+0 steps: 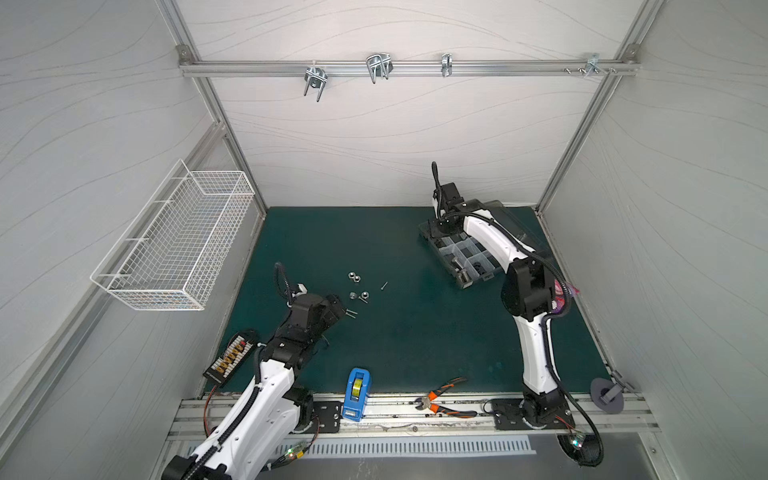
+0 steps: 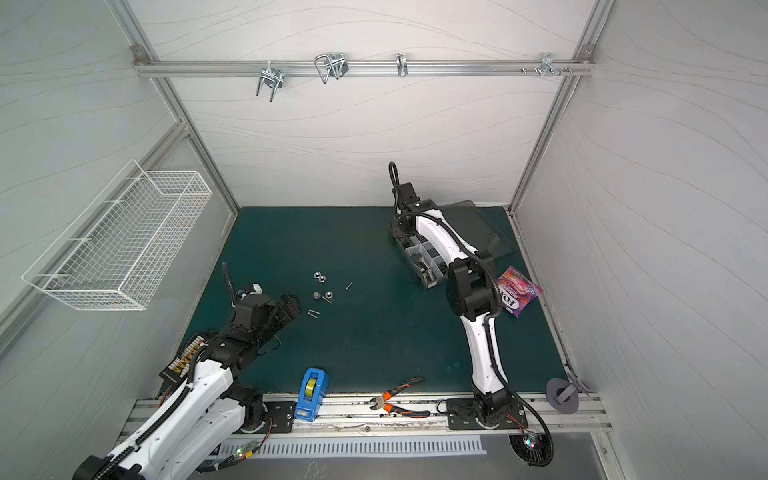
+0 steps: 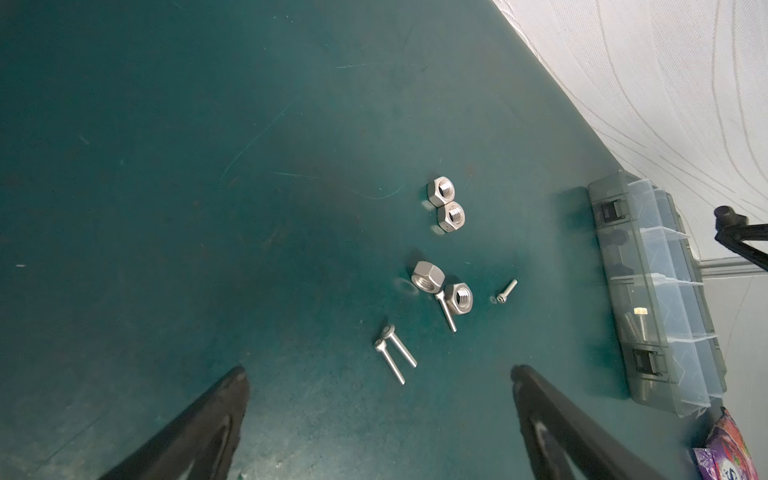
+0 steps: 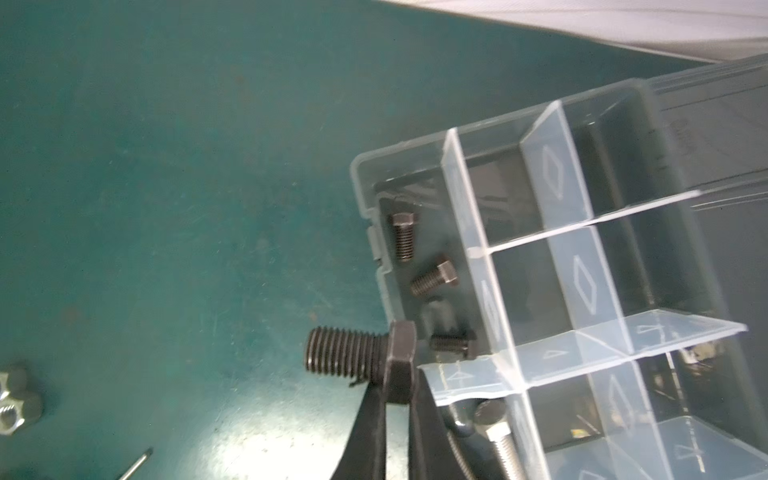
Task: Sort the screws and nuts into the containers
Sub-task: 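Carry the black bolt with the right gripper over the organizer, then open the right gripper to drop the bolt into the black-bolt compartment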
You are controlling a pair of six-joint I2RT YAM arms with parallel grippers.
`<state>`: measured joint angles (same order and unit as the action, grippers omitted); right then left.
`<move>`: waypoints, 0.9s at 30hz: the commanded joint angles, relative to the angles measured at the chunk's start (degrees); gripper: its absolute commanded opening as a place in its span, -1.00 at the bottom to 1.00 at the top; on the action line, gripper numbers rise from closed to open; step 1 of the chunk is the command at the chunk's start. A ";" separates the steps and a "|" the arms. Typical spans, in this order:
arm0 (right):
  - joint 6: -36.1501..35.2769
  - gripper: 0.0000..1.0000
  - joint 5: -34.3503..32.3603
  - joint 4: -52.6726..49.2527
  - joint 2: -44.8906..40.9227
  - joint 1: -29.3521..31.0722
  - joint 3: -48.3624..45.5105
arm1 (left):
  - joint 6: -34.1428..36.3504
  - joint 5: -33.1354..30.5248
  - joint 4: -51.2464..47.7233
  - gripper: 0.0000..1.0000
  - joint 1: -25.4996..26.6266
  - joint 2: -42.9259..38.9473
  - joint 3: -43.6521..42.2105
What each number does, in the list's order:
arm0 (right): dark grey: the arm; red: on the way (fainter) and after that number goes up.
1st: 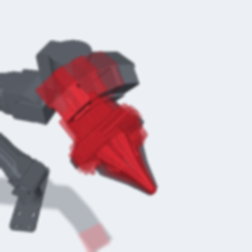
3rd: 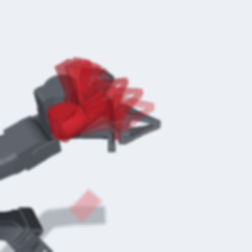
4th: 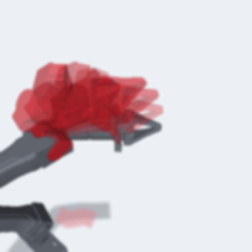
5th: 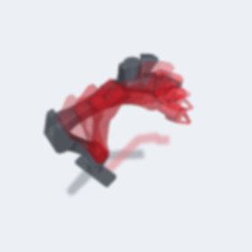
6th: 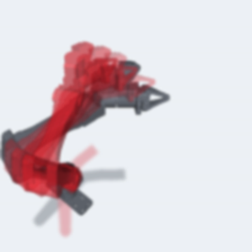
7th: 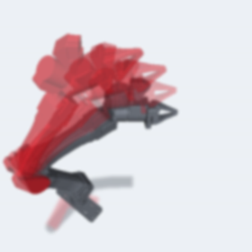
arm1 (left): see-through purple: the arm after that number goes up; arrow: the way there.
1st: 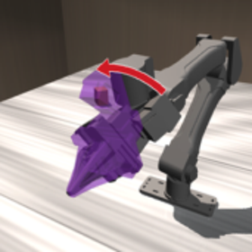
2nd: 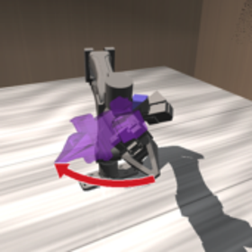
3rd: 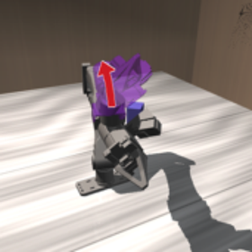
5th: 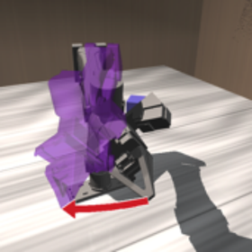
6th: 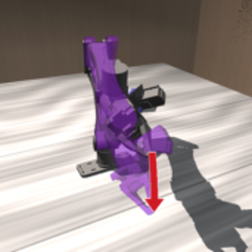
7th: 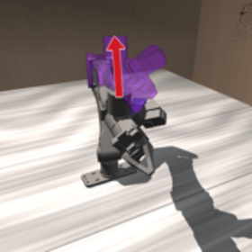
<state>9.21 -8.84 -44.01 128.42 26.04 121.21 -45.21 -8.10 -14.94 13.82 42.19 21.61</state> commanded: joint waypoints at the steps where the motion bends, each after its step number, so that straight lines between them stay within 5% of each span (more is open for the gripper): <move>1: -1.08 -1.00 -0.74 -2.37 2.82 -1.18 3.08 | -0.36 0.16 2.11 0.99 0.07 -0.08 1.49; 14: -1.90 -1.00 -0.84 -3.90 8.03 -2.93 6.06 | -0.28 0.10 1.94 0.99 0.06 -0.37 1.86; 27: -2.39 -0.38 0.16 -4.68 9.26 -2.93 7.00 | 0.05 -0.28 2.09 0.99 0.06 0.01 2.56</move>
<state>7.44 -8.95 -47.05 136.29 23.49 126.89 -45.17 -7.90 -14.94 13.82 42.22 21.63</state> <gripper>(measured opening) 0.297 0.996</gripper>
